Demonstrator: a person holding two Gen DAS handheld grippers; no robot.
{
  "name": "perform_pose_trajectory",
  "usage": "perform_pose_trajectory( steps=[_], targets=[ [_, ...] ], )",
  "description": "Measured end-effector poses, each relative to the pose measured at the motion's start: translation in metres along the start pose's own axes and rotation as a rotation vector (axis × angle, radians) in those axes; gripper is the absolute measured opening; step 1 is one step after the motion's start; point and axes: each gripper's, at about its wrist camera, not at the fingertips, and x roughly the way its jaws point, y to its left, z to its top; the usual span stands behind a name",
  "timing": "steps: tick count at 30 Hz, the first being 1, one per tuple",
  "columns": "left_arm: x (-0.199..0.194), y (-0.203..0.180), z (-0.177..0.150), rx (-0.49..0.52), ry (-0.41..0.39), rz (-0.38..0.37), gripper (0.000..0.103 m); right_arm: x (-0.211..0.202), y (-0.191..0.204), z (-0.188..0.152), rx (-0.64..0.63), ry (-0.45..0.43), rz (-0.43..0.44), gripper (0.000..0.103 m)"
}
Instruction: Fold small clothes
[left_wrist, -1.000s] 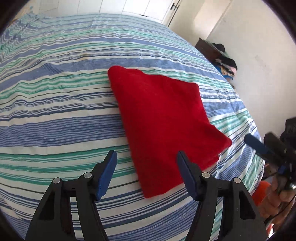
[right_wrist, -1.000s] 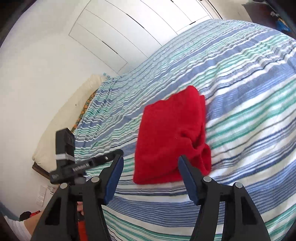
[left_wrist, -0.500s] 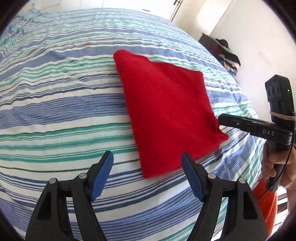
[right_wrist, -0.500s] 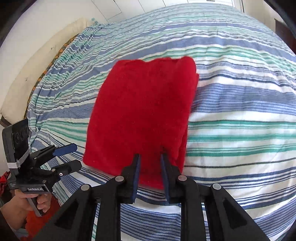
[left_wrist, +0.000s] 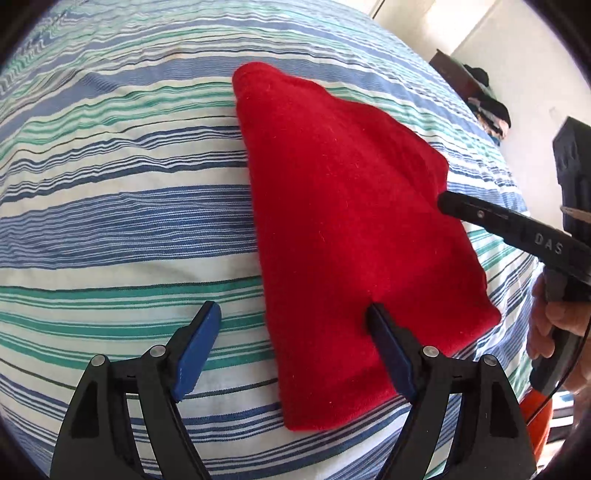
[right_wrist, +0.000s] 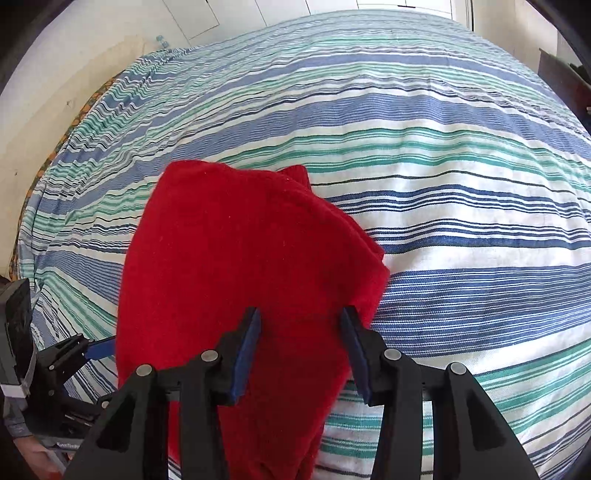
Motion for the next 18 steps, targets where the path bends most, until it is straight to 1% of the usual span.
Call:
perform_pose_trajectory(
  steps=[2,4,6,7,8,9,10,13,15,18],
  targets=[
    [-0.008,0.004,-0.003,-0.007,-0.011,-0.010,0.083,-0.030,0.009,-0.012,-0.048,-0.059,0.004,0.045],
    [-0.015,0.007,-0.008,-0.004,-0.027,-0.006,0.083,-0.052,0.018,-0.031,-0.110,-0.097,0.011,0.047],
    [-0.017,0.012,-0.016,-0.010,-0.027,-0.002,0.083,-0.058,0.025,-0.055,-0.134,-0.110,0.012,0.058],
    [-0.018,0.014,-0.021,-0.014,-0.025,0.000,0.083,-0.050,0.028,-0.068,-0.139,-0.090,0.006,0.060],
    [-0.019,0.016,-0.025,-0.019,-0.028,0.005,0.082,-0.038,0.026,-0.082,-0.142,-0.041,-0.003,0.061],
    [-0.024,0.019,-0.031,-0.022,-0.037,0.005,0.082,-0.020,0.024,-0.094,-0.136,0.025,-0.020,0.061],
    [-0.031,0.022,-0.036,-0.020,-0.051,0.004,0.082,-0.011,0.020,-0.104,-0.121,0.058,-0.027,0.061],
    [-0.052,0.031,-0.050,0.004,-0.104,0.022,0.082,-0.039,0.017,-0.120,-0.074,-0.057,-0.004,0.062],
    [-0.062,0.038,-0.054,0.017,-0.129,0.040,0.082,-0.061,0.019,-0.131,-0.062,-0.126,0.000,0.074],
    [-0.068,0.051,-0.057,-0.008,-0.133,0.039,0.082,-0.078,0.022,-0.149,-0.066,-0.194,-0.015,0.075]
  ],
)
